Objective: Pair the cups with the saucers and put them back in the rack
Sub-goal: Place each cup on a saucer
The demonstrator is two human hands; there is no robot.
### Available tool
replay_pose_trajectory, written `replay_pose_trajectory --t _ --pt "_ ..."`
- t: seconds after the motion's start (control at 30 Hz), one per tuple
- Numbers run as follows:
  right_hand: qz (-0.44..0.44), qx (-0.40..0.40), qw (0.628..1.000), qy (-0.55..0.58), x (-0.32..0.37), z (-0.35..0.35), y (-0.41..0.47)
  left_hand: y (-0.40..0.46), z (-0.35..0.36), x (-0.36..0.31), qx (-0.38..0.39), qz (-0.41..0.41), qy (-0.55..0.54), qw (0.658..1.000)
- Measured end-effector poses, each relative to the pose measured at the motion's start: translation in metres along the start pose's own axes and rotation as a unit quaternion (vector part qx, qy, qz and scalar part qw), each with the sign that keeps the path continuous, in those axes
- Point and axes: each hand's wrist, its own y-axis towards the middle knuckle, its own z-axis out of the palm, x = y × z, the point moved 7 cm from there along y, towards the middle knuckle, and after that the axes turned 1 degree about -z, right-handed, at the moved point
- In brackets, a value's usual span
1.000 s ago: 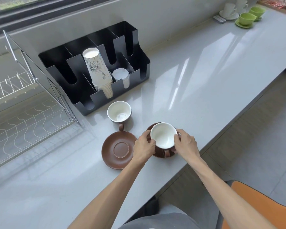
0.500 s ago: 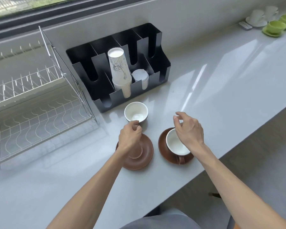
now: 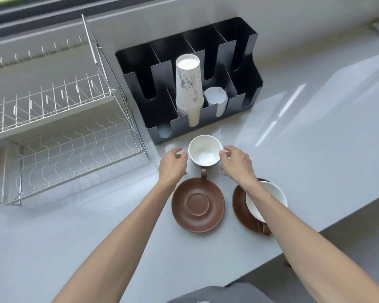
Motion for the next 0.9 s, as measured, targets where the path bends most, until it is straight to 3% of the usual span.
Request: replay_pose_trajectory --t 0.27,0.6,0.9 --pt "0.021 0.018 0.999 0.025 -0.002 0.018 0.019 0.016 0.025 0.0 0.055 -0.015 -0.016 0.998" --pt "0.05 -0.016 0.999 0.016 -0.007 0.02 0.021 0.016 0.025 0.002 0.044 -0.008 -0.029 0.999" --pt "0.021 -0.034 0.999 0.027 0.001 0.01 -0.007 -0.013 0.012 -0.004 0.037 0.009 -0.038 0.999"
